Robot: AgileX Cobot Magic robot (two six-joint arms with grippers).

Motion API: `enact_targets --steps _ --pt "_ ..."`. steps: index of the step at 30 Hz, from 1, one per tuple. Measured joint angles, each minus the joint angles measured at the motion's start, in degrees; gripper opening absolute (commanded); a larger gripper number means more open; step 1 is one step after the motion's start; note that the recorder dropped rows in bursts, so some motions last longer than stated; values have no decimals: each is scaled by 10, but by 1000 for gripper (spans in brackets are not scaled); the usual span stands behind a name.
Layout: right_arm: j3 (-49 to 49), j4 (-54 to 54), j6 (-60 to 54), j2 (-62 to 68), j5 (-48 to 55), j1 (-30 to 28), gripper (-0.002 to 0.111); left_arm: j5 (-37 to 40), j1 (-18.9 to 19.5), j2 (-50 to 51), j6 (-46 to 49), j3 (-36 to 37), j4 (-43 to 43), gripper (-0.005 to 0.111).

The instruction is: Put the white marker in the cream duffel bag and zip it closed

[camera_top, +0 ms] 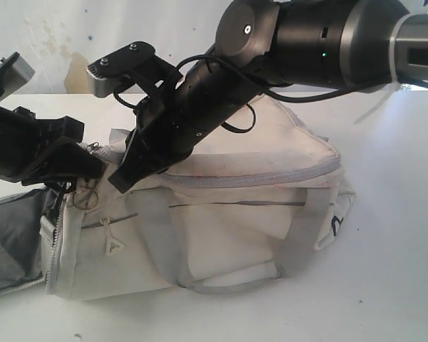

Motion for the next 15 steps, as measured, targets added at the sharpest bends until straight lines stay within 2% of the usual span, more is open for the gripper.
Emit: enact_targets --steps 15 --pt "1 0 5 0 4 0 0 72 0 0 14 0 36 17"
